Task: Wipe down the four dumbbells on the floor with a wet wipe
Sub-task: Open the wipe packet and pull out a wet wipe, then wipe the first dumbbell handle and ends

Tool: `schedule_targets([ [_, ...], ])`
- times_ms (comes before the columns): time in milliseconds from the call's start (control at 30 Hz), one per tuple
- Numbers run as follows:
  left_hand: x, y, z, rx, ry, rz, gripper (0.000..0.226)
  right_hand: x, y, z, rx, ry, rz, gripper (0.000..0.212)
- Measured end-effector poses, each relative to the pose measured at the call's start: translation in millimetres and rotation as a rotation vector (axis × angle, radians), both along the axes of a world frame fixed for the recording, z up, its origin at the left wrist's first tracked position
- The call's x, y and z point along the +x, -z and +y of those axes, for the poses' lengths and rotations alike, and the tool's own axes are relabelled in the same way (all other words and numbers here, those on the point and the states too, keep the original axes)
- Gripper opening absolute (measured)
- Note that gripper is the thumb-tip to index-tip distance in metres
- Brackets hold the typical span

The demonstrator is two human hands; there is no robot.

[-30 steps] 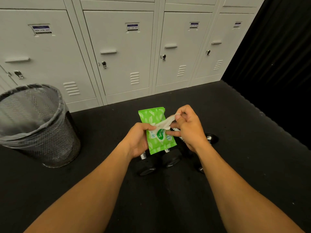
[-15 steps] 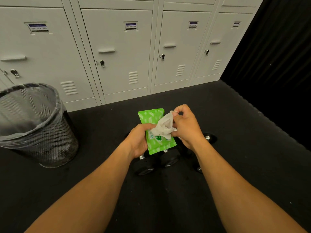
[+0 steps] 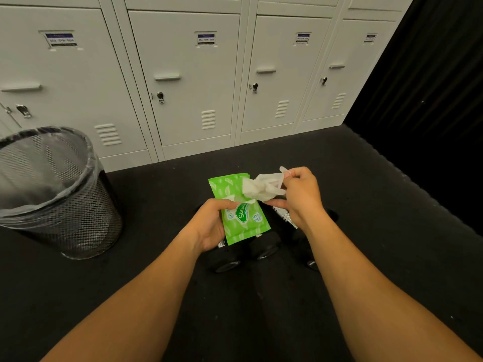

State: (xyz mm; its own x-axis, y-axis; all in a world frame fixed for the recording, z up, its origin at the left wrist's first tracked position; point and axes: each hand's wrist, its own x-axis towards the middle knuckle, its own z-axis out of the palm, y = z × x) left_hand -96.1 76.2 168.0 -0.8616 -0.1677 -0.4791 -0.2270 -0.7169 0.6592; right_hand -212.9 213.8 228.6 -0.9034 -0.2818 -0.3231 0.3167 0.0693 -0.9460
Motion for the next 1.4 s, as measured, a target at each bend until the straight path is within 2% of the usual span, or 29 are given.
schedule_targets([
  [67,5,1,-3,0.011,0.021,0.043,0.041,0,4,3,-0.049,-0.013,-0.090,0.015],
  [167,16,10,-12,-0.010,0.066,0.070,0.057,4,5,6,-0.144,-0.043,-0.216,0.025],
  [200,21,15,-14,-0.038,0.061,0.048,0.054,5,7,7,-0.170,-0.052,-0.257,0.026],
  [267,32,28,-18,-0.141,-0.016,-0.066,0.044,8,11,8,-0.242,-0.068,-0.355,0.025],
  [367,54,56,-28,-0.251,-0.160,-0.276,0.036,14,19,5,-0.373,-0.095,-0.475,0.035],
  [467,81,89,-46,-0.327,-0.199,-0.424,0.039,20,28,-2,-0.307,-0.216,-0.378,0.023],
  [567,104,115,-62,-0.418,-0.175,-0.556,0.043,27,36,-12,-0.150,-0.270,-0.265,0.039],
  [733,138,161,-88,-0.544,-0.027,-0.773,0.053,41,42,-25,-0.066,-0.314,-0.182,0.035],
  [800,148,172,-91,-0.653,0.081,-0.865,0.063,44,45,-29,-0.078,-0.307,-0.186,0.028],
  [867,153,171,-87,-0.785,0.184,-0.969,0.085,46,48,-31,-0.091,-0.309,-0.208,0.022],
  [933,147,156,-81,-0.978,0.169,-0.997,0.099,48,49,-33,-0.096,-0.337,-0.233,0.024],
  [1000,127,128,-74,-1.160,0.016,-0.875,0.085,51,48,-35,-0.095,-0.377,-0.249,0.034],
  [1067,97,93,-66,-1.193,-0.181,-0.598,0.063,53,45,-39,-0.091,-0.403,-0.253,0.040],
  [1133,70,57,-58,-0.986,-0.258,-0.187,0.051,56,40,-44,-0.069,-0.398,-0.223,0.042],
  [1200,53,25,-54,-0.820,-0.156,0.095,0.053,58,33,-49,-0.037,-0.384,-0.182,0.045],
  [1267,44,5,-54,-0.761,-0.051,0.208,0.055,57,23,-50,-0.037,-0.382,-0.170,0.047],
  [1400,41,-12,-58,-0.821,-0.034,0.199,0.037,52,5,-50,-0.082,-0.354,-0.191,0.048],
])
